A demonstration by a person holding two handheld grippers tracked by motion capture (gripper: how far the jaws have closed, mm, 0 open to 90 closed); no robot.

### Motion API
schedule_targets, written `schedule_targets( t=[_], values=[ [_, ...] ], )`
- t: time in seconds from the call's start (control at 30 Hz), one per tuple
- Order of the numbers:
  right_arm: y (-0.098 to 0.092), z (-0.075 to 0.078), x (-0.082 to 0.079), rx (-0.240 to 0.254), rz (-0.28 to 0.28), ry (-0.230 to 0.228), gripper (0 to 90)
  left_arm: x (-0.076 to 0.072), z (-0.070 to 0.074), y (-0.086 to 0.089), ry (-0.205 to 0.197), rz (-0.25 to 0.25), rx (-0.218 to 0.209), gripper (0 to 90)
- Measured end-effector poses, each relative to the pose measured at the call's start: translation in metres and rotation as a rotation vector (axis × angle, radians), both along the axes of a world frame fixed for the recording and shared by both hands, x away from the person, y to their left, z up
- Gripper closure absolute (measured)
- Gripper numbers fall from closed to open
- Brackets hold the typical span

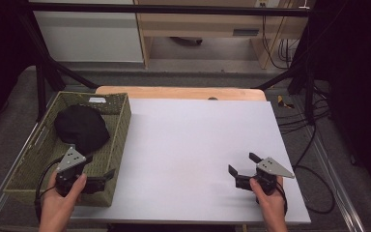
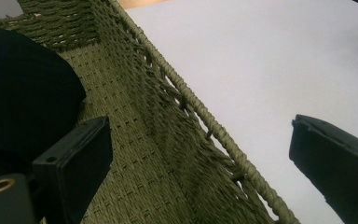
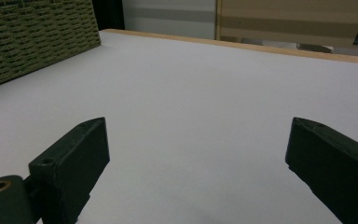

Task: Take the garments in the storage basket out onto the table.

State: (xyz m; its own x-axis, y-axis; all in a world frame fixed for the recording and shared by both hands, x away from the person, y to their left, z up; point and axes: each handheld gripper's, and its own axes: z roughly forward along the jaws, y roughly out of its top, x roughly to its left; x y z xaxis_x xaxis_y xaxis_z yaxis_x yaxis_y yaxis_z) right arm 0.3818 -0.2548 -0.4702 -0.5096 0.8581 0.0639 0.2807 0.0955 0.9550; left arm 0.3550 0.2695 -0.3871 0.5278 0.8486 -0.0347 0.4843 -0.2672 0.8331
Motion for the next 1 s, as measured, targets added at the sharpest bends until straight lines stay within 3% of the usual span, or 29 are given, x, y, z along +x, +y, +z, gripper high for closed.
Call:
schedule_targets(
  t=[0.37, 0.53, 0.63, 0.73, 0.83, 0.87, 0.9, 0.93, 1.0],
  values=[
    [0.000, -0.001, -0.002, -0.001, -0.012, 0.002, 5.6, -0.001, 0.010, -0.009, -0.038, 0.008, 0.027, 6.3],
    [0.001, 0.000, -0.003, 0.000, -0.016, -0.003, 5.5, 0.005, 0.022, -0.010, -0.056, 0.029, 0.040, 6.9],
    [0.001, 0.001, -0.004, 0.003, -0.014, -0.006, 5.2, 0.014, 0.035, -0.010, -0.058, 0.023, 0.073, 7.5],
    [0.002, 0.001, -0.004, 0.006, -0.012, -0.007, 5.1, 0.029, 0.051, -0.009, -0.058, 0.030, 0.144, 7.5],
    [0.001, 0.001, -0.004, 0.004, -0.007, -0.006, 5.1, 0.042, 0.062, -0.006, -0.049, 0.025, 0.150, 9.4],
    [0.002, 0.001, -0.004, 0.004, -0.005, -0.005, 5.1, 0.049, 0.068, -0.002, -0.087, 0.061, 0.115, 11.3],
    [0.002, 0.001, -0.004, 0.004, -0.005, -0.005, 5.1, 0.049, 0.068, -0.002, -0.087, 0.061, 0.115, 11.4],
    [0.002, 0.001, -0.005, 0.003, -0.002, -0.002, 5.1, 0.053, 0.071, 0.000, -0.125, 0.088, 0.117, 11.3],
    [0.003, 0.001, -0.005, -0.003, -0.002, -0.001, 5.1, 0.064, 0.074, 0.004, -0.143, 0.118, 0.141, 10.5]
  ],
)
